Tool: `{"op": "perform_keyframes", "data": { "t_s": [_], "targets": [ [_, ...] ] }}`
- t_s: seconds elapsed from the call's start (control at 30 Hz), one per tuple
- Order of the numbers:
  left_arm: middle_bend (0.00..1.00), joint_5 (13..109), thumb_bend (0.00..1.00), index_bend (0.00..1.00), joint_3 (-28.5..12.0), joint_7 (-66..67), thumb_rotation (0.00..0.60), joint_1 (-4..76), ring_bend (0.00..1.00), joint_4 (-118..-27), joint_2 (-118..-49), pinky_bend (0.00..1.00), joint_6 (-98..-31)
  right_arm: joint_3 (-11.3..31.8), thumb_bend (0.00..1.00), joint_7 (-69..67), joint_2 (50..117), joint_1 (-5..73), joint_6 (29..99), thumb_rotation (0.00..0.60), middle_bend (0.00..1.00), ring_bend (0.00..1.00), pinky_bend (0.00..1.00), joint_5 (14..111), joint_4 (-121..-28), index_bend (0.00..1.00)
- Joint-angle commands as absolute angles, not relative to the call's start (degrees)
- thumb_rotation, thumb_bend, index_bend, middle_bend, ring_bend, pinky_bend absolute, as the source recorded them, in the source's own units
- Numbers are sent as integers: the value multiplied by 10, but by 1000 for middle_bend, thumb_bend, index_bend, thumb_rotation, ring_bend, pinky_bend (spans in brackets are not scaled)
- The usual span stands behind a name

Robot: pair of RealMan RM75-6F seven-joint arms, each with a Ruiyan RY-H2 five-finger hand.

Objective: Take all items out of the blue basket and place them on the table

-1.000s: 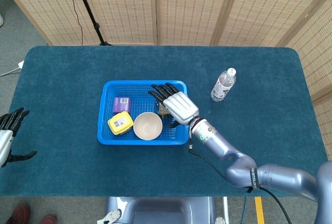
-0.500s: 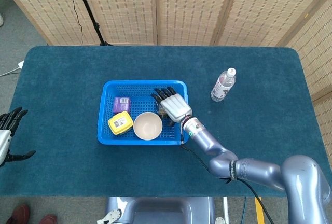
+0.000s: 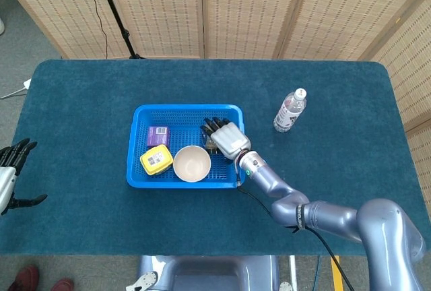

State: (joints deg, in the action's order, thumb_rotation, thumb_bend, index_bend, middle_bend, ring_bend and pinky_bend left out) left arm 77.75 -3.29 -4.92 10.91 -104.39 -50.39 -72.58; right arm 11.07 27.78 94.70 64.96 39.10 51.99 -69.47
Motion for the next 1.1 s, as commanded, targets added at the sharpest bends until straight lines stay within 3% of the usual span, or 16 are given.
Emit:
{"op": "perform_keyframes", "data": {
  "t_s": [0.03,0.17,0.23,0.33,0.47,0.73,1.1],
  "targets": [
    [0,776,57,0,-33,-51,600,109,0,-1043,-504,0,-725,105,0,289,965,655,398,600,53,37,216,523,-667,71],
    [0,775,57,0,-34,-53,600,109,0,-1042,-503,0,-726,109,0,281,984,657,400,600,230,226,347,522,-641,172],
    [0,775,57,0,-34,-55,600,109,0,-1041,-503,0,-724,113,0,270,997,655,409,600,360,363,466,532,-626,260],
    [0,775,57,0,-34,-58,600,110,0,-1040,-502,0,-723,116,30,247,1019,653,428,600,470,475,562,559,-597,372],
    [0,776,57,0,-34,-63,600,108,0,-1039,-501,0,-725,117,153,207,1039,648,443,600,516,510,582,595,-565,445],
    [0,779,57,0,-32,-68,600,108,0,-1038,-499,0,-723,138,214,144,1010,634,501,600,537,522,583,650,-613,474],
    [0,807,57,0,-24,-73,600,106,0,-1045,-495,0,-729,178,217,132,834,573,611,600,541,523,583,707,-820,479]
  ]
}}
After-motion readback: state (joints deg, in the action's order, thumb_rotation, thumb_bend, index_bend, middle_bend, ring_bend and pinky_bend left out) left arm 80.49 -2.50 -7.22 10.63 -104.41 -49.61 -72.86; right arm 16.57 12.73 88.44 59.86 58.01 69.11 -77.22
